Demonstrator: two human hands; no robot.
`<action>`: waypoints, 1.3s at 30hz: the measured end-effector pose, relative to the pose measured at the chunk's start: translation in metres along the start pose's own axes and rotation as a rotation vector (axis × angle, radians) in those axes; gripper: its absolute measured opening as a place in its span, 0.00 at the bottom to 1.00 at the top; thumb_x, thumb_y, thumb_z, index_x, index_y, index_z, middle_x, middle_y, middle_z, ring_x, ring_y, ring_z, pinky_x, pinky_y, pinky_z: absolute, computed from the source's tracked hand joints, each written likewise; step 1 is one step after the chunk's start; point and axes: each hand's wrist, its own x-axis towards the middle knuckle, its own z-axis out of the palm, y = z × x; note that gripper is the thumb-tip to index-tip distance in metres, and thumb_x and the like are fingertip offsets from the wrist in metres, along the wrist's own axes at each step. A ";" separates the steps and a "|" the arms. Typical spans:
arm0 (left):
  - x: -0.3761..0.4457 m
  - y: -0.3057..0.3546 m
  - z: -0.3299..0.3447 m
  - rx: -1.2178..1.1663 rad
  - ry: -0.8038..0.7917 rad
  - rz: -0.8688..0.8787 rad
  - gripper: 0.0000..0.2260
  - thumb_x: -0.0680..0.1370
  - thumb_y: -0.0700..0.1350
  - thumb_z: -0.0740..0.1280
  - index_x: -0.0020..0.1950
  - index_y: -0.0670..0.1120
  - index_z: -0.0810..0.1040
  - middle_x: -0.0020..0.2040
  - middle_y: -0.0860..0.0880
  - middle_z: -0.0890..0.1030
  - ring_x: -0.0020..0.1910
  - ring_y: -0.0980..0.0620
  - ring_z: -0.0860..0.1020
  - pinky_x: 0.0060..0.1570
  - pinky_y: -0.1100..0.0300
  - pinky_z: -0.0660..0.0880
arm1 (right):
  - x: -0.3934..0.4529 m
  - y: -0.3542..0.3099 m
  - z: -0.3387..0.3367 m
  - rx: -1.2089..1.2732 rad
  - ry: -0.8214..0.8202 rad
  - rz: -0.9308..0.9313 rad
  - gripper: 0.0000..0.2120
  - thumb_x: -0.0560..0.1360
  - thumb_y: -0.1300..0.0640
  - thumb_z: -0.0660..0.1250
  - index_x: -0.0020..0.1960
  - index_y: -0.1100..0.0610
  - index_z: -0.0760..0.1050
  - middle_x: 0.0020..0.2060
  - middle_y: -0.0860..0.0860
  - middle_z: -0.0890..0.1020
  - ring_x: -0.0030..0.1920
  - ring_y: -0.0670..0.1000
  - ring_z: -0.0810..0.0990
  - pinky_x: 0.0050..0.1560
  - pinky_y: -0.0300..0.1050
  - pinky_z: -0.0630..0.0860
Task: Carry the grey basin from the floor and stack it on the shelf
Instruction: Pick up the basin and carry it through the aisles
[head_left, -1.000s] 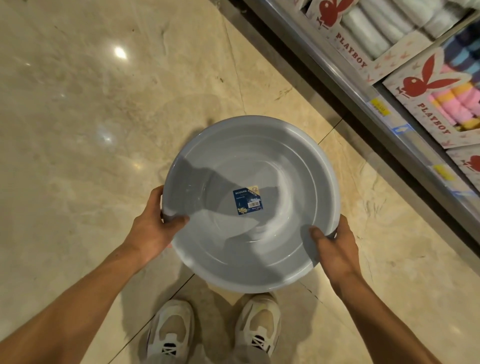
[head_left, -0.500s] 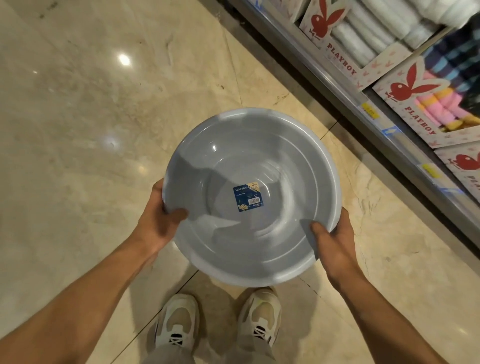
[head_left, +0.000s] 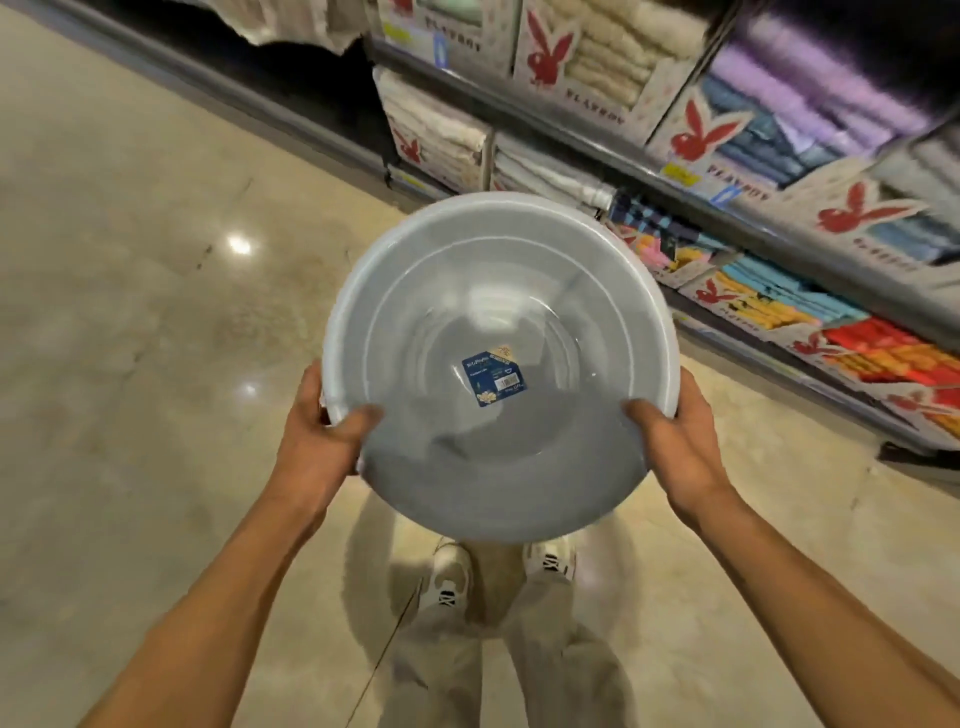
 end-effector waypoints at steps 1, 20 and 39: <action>-0.014 0.026 -0.007 0.008 -0.006 0.031 0.25 0.75 0.39 0.74 0.68 0.57 0.73 0.46 0.61 0.86 0.42 0.56 0.85 0.28 0.58 0.79 | -0.018 -0.020 -0.011 0.026 0.018 -0.012 0.26 0.72 0.56 0.70 0.68 0.43 0.71 0.54 0.42 0.81 0.53 0.48 0.81 0.49 0.54 0.82; -0.318 0.355 -0.113 -0.097 -0.162 0.458 0.19 0.68 0.57 0.71 0.58 0.68 0.78 0.45 0.55 0.86 0.40 0.50 0.86 0.30 0.54 0.81 | -0.366 -0.289 -0.216 0.341 0.143 -0.307 0.24 0.66 0.55 0.70 0.63 0.47 0.77 0.51 0.53 0.85 0.41 0.53 0.87 0.32 0.48 0.82; -0.483 0.397 0.021 0.020 -0.643 0.646 0.13 0.72 0.53 0.71 0.56 0.59 0.80 0.46 0.53 0.87 0.38 0.53 0.85 0.26 0.58 0.79 | -0.573 -0.176 -0.374 0.572 0.675 -0.276 0.16 0.67 0.54 0.68 0.54 0.54 0.79 0.44 0.57 0.82 0.36 0.55 0.82 0.27 0.44 0.76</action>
